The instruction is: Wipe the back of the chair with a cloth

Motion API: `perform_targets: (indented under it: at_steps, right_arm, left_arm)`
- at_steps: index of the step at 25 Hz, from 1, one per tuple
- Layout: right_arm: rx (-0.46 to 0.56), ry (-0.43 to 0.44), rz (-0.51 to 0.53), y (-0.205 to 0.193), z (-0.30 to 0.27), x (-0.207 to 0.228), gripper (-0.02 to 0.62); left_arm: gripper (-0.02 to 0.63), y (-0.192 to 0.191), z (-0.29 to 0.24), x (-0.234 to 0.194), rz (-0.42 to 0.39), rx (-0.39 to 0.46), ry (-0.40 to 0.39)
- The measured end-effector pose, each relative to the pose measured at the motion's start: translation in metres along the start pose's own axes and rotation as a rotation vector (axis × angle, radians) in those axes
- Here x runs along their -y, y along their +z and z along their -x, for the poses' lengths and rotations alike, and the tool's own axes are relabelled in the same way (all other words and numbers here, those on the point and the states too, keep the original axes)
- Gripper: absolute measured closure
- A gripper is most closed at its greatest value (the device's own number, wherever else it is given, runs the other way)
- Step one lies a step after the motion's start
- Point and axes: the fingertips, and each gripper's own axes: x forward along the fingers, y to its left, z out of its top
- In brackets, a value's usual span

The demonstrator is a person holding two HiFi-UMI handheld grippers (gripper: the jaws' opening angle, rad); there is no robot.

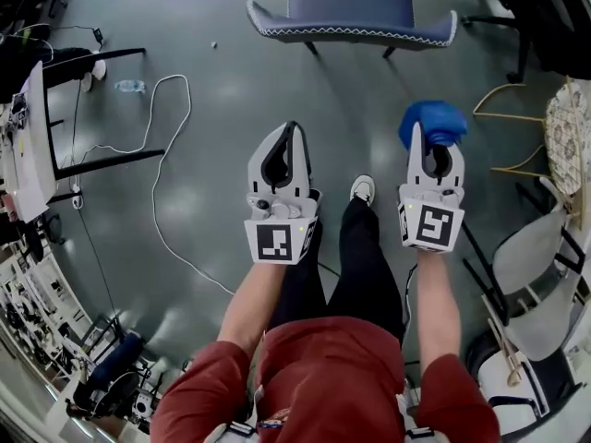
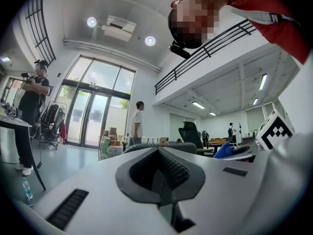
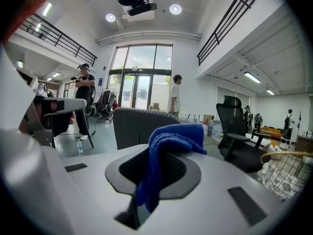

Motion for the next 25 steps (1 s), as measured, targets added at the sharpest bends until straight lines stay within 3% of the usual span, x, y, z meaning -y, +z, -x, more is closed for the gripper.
perform_targets:
  at_steps: [5, 12, 17, 25]
  right_arm:
    - [-0.020, 0.011, -0.046, -0.076, -0.028, 0.006, 0.534]
    - [-0.106, 0.030, -0.012, -0.168, -0.064, 0.014, 0.534]
    - [-0.141, 0.039, 0.019, -0.205, -0.089, 0.003, 0.534]
    - [-0.241, 0.007, 0.020, -0.239, -0.120, 0.005, 0.534]
  left_arm:
    - [0.592, -0.082, 0.000, 0.017, -0.047, -0.052, -0.034]
    - [0.594, -0.172, -0.005, 0.040, -0.067, -0.115, -0.040]
    - [0.594, -0.207, -0.012, 0.038, -0.060, -0.130, -0.073]
    - [0.594, -0.230, -0.025, 0.032, -0.054, -0.170, -0.147]
